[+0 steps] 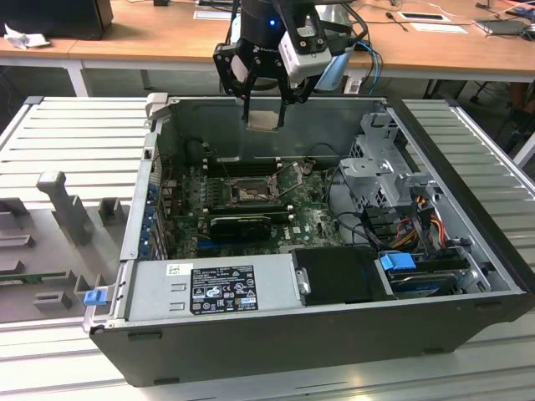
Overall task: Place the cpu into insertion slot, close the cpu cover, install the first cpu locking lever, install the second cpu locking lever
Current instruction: 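Place the cpu into insertion slot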
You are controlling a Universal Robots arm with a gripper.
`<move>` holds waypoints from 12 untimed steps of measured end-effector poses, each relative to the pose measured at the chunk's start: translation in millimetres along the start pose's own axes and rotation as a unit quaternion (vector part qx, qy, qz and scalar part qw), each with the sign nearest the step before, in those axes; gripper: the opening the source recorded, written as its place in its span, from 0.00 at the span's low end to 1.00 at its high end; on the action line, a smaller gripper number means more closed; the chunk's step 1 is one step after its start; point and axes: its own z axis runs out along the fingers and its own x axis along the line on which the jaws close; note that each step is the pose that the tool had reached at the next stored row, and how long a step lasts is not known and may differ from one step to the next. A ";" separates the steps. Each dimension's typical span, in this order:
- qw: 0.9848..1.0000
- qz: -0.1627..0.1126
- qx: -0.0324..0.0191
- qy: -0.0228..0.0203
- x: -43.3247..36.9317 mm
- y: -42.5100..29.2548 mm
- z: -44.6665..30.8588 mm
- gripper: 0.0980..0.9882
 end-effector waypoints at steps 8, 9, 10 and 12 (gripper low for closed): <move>1.000 0.004 0.000 0.000 -0.1 -0.1 0.8 0.48; 1.000 0.007 0.000 -0.001 0.0 -0.1 0.9 0.48; 1.000 0.012 0.000 -0.001 0.0 -0.1 0.9 0.48; 1.000 0.020 0.000 -0.002 -0.1 -0.1 1.0 0.48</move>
